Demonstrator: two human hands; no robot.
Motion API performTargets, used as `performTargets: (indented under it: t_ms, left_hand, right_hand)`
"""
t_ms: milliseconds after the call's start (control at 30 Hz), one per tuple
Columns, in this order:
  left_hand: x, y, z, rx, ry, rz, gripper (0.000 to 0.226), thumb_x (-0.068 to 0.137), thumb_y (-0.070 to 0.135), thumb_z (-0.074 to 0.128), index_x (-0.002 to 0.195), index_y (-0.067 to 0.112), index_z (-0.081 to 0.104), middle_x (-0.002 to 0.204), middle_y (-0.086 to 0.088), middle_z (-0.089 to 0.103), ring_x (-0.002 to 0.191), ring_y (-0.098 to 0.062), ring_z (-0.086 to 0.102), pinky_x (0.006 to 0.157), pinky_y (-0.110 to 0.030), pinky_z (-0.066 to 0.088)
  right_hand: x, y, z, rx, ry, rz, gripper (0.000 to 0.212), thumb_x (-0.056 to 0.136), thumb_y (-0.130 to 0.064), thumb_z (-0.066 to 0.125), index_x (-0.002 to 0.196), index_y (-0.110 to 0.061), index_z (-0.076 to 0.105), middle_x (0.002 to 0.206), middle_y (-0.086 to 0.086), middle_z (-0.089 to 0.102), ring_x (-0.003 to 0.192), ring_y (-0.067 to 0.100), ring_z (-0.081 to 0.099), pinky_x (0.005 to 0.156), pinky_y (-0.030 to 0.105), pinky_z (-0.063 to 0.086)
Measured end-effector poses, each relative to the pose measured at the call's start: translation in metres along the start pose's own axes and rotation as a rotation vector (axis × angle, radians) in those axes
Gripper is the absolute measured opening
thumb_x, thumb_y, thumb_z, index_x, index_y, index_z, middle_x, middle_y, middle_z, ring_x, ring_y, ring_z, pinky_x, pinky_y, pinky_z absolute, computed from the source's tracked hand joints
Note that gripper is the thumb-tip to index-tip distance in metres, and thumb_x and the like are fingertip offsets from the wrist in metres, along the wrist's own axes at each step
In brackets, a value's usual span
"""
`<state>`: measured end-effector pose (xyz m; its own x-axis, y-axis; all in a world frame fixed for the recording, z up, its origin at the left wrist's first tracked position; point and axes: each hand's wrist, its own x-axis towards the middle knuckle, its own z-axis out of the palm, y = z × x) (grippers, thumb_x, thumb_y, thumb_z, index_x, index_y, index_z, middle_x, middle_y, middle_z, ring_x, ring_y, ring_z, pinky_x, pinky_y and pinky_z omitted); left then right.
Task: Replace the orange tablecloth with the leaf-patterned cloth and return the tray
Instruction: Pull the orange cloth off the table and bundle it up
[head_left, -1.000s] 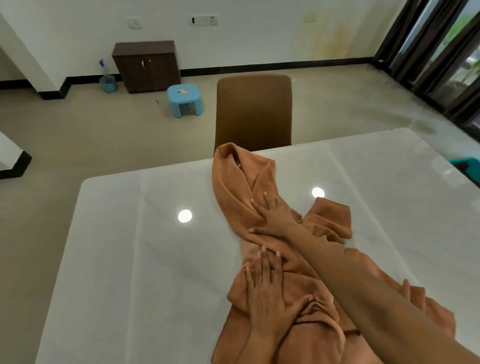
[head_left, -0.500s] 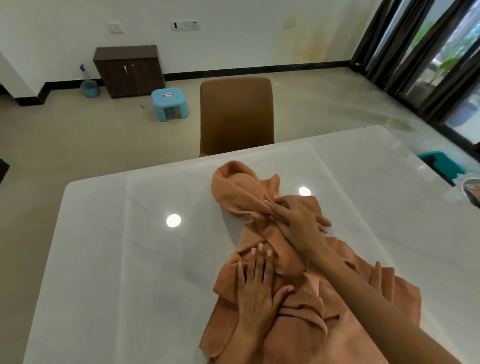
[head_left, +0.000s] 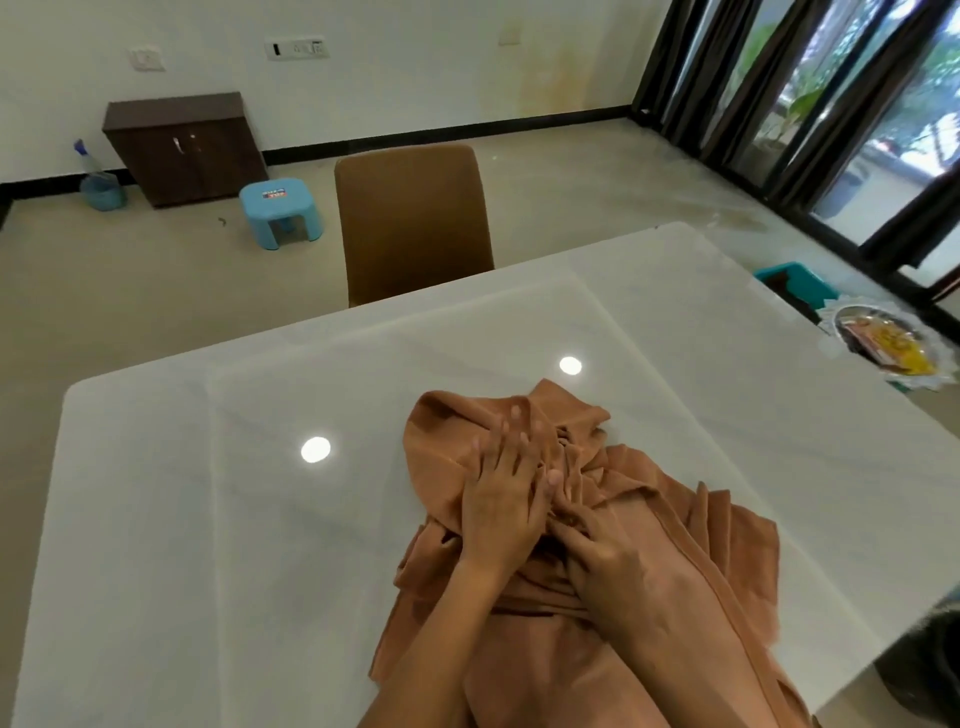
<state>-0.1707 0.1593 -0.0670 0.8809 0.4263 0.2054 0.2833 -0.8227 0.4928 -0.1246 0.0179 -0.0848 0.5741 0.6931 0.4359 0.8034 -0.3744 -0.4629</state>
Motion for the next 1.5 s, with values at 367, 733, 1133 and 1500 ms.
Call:
performTargets:
  t_ms: [367,733,1133,1500]
  left_hand:
    - [-0.014,0.004,0.027,0.035,-0.089,0.149,0.078,0.091,0.068,0.02,0.152,0.022,0.0,0.159,-0.005,-0.001,0.146,-0.02,-0.001,0.117,-0.043,0.004]
    - [-0.013,0.001,0.05,0.147,-0.184,0.177,0.067,0.095,0.058,0.02,0.151,0.02,0.017,0.159,-0.003,0.007,0.146,-0.02,0.006,0.114,-0.046,0.014]
    - [-0.016,-0.002,0.036,-0.357,0.023,0.03,0.064,0.096,0.058,0.005,0.15,0.025,-0.004,0.158,0.007,-0.003,0.144,-0.003,0.0,0.118,-0.037,0.001]
    - [-0.007,-0.008,0.058,0.046,-0.101,0.118,0.054,0.101,0.039,0.01,0.145,0.019,0.035,0.155,0.002,0.023,0.145,-0.013,0.014,0.115,-0.042,0.016]
  right_hand:
    - [-0.054,0.085,-0.043,-0.293,-0.126,0.505,0.091,0.08,-0.077,0.026,0.151,-0.026,0.002,0.159,0.004,-0.008,0.145,0.028,-0.01,0.11,0.058,-0.002]
    - [-0.046,0.087,-0.033,0.209,0.019,0.503,0.052,0.096,-0.021,0.05,0.143,-0.012,0.028,0.14,0.01,0.045,0.127,0.022,0.045,0.107,0.023,0.035]
    - [0.024,-0.013,0.006,0.719,0.029,0.529,0.055,0.089,-0.014,0.05,0.14,-0.02,0.029,0.138,-0.01,0.045,0.127,0.003,0.044,0.107,0.034,0.039]
    - [-0.015,0.03,-0.018,0.063,0.003,0.404,0.071,0.09,-0.062,0.03,0.147,-0.021,0.02,0.157,-0.004,0.015,0.145,0.015,0.012,0.118,0.046,0.004]
